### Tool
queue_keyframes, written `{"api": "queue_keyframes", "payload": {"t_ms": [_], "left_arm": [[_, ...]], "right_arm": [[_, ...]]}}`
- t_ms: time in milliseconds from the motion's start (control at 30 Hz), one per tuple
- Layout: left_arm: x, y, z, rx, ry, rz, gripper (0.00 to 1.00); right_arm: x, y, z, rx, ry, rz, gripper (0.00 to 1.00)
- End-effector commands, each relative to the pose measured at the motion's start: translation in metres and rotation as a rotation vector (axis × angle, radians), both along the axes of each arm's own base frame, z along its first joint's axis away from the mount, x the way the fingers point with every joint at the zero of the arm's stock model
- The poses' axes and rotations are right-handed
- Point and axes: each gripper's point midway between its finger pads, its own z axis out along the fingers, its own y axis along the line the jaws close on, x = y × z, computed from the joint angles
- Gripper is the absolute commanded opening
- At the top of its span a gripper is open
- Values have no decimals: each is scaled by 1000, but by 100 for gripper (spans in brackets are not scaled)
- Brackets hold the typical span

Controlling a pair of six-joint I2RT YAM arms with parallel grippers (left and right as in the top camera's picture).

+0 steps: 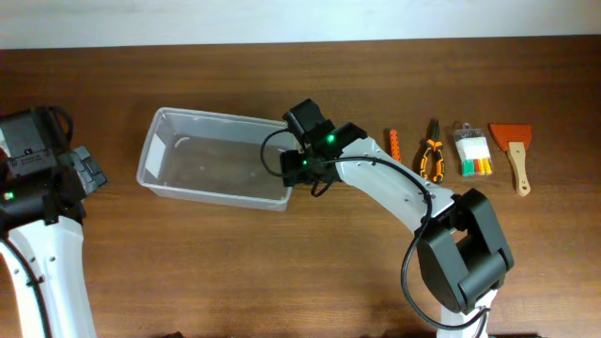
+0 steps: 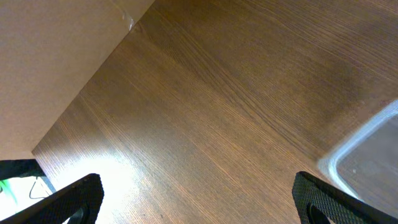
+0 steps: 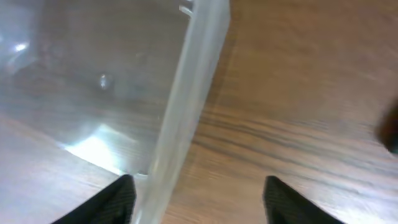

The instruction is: Pack container

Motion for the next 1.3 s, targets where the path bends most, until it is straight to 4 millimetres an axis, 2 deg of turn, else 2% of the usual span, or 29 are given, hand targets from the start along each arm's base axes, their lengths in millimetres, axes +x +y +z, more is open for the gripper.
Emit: {"api": "queue_keyframes", "payload": {"t_ms": [0,200,433,567,700,967,1133,1267], "left_arm": [[-2,3,10,21,-14,4,99],[-2,3,10,21,-14,4,99],[-2,3,10,21,-15,4,99],[-2,3,10,21,-15,4,99],[-2,3,10,21,-14,4,99],[-2,3,10,21,-14,4,99],[-2,3,10,21,-15,4,99],[-2,3,10,21,-14,4,99]], "right_arm": [[9,-24,-3,-91,-15,-48,62],[5,-41,-6,-149,4,52,63],[12,-81,-9,-274,-1,130,63],[22,-111,-10,-283,19,81,63],[28,-128,-10,-273,28,49,63],[20,-111,-10,-214,51,80,63],[8,-102,-12,-200,103,-27,63],[-3,-86,-12,-188,125,-22,62]]}}
